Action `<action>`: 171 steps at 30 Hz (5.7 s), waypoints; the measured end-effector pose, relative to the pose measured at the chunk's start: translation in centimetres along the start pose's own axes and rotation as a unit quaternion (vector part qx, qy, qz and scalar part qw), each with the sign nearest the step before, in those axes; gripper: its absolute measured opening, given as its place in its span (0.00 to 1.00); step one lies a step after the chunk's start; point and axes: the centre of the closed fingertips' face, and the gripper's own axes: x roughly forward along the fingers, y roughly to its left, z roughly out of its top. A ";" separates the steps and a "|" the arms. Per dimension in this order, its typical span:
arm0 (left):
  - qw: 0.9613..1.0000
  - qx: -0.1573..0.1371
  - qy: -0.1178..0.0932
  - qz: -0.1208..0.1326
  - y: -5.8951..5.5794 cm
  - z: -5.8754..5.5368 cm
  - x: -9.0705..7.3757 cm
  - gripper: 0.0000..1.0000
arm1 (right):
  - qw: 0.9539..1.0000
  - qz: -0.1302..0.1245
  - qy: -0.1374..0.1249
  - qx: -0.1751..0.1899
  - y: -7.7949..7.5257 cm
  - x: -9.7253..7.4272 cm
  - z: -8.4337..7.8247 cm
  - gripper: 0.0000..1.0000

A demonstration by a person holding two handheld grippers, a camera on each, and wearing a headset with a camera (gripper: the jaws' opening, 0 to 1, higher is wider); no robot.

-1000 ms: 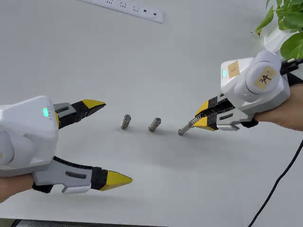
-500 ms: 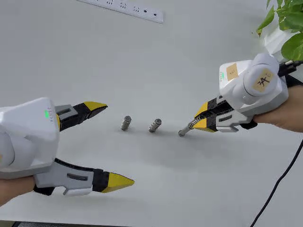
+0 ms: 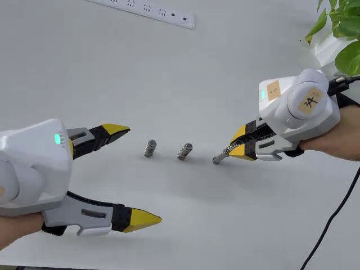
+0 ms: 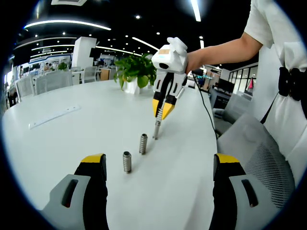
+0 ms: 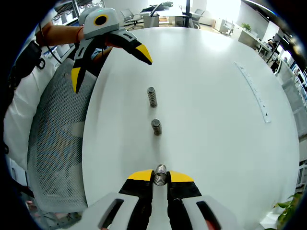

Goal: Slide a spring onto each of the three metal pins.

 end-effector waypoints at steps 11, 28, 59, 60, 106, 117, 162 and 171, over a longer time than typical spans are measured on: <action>1.000 -0.004 0.000 0.000 0.0 -0.2 0.0 0.91 | 1.000 0.002 -0.002 -0.001 0.0 0.5 -0.2 0.07; 1.000 -0.010 -0.002 0.001 0.1 -0.1 0.1 0.90 | 1.000 0.004 -0.003 -0.001 -0.3 1.7 -0.5 0.07; 1.000 -0.013 0.001 0.002 0.1 -0.4 -0.1 0.89 | 1.000 0.003 -0.004 0.007 0.1 3.7 -0.8 0.08; 1.000 -0.013 0.002 0.002 0.1 -0.4 -0.1 0.89 | 1.000 0.004 -0.004 0.008 0.1 3.7 -0.8 0.08; 0.999 0.024 0.022 0.023 -0.4 -0.2 -1.7 0.93 | 0.987 -0.045 -0.118 0.099 0.8 -1.4 -1.5 0.35; 0.998 0.030 0.024 0.047 -0.5 -0.3 -3.0 0.99 | 0.967 -0.078 -0.194 0.142 3.0 -4.6 -4.7 0.52; 0.993 0.054 0.049 0.093 -0.4 -2.1 -4.3 0.99 | 0.928 -0.142 -0.299 0.170 7.4 -5.8 -7.0 0.98; 0.993 0.054 0.049 0.091 -0.5 -2.1 -4.2 0.99 | 0.929 -0.139 -0.299 0.170 7.2 -5.5 -7.2 0.98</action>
